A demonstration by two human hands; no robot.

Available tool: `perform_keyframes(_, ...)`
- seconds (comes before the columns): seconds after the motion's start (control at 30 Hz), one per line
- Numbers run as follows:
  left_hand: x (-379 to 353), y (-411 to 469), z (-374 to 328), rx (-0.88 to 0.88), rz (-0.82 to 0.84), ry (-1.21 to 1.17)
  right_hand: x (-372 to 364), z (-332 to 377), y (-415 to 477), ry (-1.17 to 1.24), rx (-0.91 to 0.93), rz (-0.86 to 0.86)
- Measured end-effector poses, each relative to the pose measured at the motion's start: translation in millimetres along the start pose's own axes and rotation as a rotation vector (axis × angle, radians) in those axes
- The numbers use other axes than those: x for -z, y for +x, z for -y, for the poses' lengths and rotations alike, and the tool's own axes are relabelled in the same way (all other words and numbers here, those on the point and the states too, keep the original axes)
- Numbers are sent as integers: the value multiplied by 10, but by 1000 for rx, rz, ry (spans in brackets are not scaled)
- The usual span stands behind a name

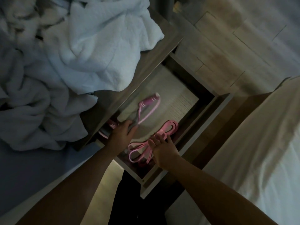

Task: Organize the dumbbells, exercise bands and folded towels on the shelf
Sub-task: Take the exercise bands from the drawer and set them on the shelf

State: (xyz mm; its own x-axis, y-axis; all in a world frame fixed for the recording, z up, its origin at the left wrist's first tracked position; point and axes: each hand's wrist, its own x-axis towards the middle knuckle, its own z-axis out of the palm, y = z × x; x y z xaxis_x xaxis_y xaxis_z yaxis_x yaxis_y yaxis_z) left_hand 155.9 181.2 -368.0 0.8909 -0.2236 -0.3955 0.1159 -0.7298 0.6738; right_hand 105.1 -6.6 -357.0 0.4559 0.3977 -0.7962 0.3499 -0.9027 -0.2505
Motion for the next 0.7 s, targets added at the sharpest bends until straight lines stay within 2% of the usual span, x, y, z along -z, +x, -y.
perform_keyframes(0.1,61,68,-130,179,-13,-169,68,-100,153,-103,-13,-49)
perform_keyframes(0.17,78,95,-146,237,-21,-257,119,-156,219,-133,-14,-82)
perform_keyframes(0.33,50,91,-124,224,-78,-269,201,-202,326,-207,-18,-98)
perform_keyframes(0.7,83,37,-78,218,-37,-179,179,-201,437,-242,-37,-71)
